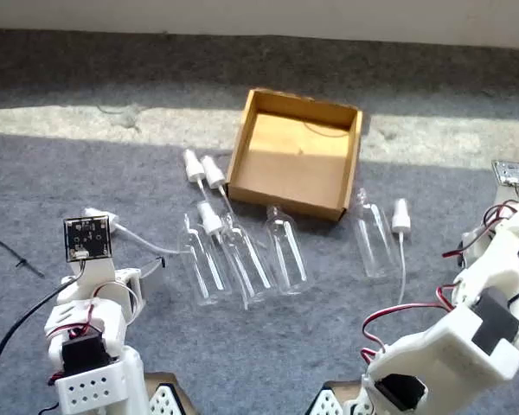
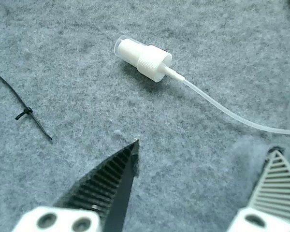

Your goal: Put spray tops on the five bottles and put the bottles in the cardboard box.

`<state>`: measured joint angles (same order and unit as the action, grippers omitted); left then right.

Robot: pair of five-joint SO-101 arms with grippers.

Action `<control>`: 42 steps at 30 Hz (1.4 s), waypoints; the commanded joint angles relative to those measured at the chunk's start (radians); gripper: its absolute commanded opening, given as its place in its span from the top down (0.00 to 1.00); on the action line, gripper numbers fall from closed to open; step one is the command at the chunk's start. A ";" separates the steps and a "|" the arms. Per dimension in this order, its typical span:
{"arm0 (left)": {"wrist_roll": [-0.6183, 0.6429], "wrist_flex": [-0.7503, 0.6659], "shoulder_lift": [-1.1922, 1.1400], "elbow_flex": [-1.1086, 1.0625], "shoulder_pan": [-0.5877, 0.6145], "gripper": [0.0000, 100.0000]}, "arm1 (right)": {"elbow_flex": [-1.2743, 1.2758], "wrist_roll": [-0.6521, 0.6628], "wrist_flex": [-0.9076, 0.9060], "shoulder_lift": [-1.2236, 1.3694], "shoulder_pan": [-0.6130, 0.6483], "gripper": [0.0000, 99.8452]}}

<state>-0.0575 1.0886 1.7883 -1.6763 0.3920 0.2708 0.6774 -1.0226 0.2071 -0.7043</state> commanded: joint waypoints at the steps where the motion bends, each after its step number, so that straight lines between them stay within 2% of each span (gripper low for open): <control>1: 0.006 0.003 -0.005 -0.019 -0.010 0.64 | -0.110 -0.091 -0.101 -0.021 0.016 0.82; 5: 0.006 0.003 -0.005 -0.019 -0.010 0.64 | -0.202 -0.133 -0.186 -0.021 0.070 0.82; 9: 0.006 0.003 -0.005 -0.019 -0.010 0.64 | -0.231 -0.186 -0.197 -0.019 0.090 0.81; 16: 0.006 0.003 -0.005 -0.019 -0.010 0.64 | -0.229 -0.192 -0.193 -0.019 0.090 0.71; 22: 0.006 0.003 -0.005 -0.019 -0.010 0.64 | -0.234 -0.206 -0.194 -0.019 0.091 0.71; 27: 0.006 0.003 -0.005 -0.019 -0.010 0.64 | -0.242 -0.305 -0.188 -0.018 0.134 0.71; 34: 0.006 0.003 -0.005 -0.019 -0.010 0.64 | -0.334 -0.379 -0.171 0.133 0.156 0.71; 42: 0.006 0.003 -0.005 -0.019 -0.010 0.64 | -0.499 -0.381 -0.179 0.277 0.122 0.71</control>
<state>-0.0575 1.0886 1.7883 -1.6763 0.3920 -0.1435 0.3030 -1.2083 0.4849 -0.5600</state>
